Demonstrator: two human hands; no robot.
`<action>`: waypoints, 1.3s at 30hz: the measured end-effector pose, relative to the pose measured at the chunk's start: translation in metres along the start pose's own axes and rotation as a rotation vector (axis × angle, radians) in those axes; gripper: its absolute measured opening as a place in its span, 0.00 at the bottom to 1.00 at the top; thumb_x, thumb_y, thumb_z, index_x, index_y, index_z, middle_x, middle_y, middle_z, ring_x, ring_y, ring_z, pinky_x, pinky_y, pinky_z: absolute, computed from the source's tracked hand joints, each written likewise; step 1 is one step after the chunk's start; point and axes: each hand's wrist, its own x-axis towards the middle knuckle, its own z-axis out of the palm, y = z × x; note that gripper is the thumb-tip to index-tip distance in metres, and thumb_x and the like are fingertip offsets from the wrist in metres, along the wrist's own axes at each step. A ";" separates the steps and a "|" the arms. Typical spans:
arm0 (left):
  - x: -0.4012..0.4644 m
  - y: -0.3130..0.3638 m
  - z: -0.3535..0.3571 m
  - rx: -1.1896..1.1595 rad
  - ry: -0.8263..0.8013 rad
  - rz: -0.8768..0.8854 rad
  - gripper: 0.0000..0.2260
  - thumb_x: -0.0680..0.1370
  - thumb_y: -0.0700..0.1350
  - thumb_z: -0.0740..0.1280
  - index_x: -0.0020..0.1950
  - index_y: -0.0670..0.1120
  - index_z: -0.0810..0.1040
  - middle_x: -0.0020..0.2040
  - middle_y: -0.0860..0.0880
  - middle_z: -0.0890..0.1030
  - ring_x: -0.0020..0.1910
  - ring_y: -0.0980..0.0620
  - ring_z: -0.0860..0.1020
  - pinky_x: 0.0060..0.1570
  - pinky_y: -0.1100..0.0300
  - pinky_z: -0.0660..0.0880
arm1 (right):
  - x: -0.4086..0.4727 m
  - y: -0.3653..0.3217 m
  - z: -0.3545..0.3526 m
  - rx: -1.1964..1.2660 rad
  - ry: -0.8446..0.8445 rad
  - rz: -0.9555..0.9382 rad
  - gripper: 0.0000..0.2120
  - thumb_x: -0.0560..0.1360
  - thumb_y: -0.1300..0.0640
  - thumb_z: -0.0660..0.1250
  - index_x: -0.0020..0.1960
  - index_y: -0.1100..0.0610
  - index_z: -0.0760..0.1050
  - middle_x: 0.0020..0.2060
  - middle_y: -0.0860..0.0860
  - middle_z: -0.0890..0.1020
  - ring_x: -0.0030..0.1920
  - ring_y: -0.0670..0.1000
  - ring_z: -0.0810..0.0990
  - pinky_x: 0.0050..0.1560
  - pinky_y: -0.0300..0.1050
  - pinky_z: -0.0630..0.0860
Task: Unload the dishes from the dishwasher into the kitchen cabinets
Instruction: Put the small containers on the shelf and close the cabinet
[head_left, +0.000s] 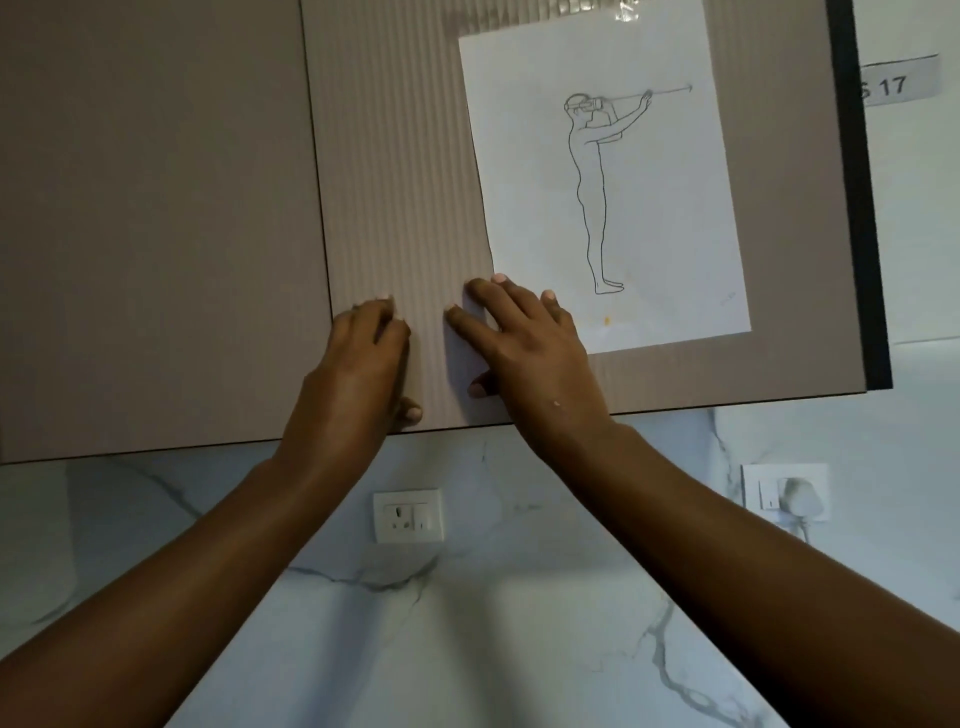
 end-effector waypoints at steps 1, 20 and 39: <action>0.000 0.000 0.003 -0.004 0.007 -0.015 0.27 0.65 0.41 0.79 0.59 0.37 0.74 0.70 0.38 0.67 0.67 0.39 0.66 0.53 0.50 0.74 | -0.001 0.001 0.003 0.000 0.001 0.002 0.37 0.55 0.60 0.83 0.62 0.59 0.77 0.63 0.61 0.76 0.65 0.65 0.72 0.59 0.68 0.70; -0.005 0.000 0.010 -0.156 -0.010 -0.035 0.30 0.70 0.28 0.70 0.71 0.39 0.66 0.77 0.41 0.58 0.75 0.42 0.59 0.58 0.47 0.77 | 0.009 -0.025 -0.015 -0.176 -0.321 0.087 0.37 0.65 0.63 0.76 0.71 0.57 0.65 0.73 0.59 0.61 0.73 0.63 0.59 0.65 0.63 0.67; -0.109 0.021 -0.005 -0.221 -0.044 -0.119 0.17 0.72 0.37 0.72 0.61 0.42 0.77 0.58 0.44 0.78 0.54 0.45 0.77 0.46 0.54 0.76 | -0.076 -0.061 -0.050 -0.104 -0.203 -0.033 0.21 0.63 0.70 0.72 0.54 0.57 0.75 0.46 0.55 0.77 0.40 0.55 0.74 0.40 0.47 0.68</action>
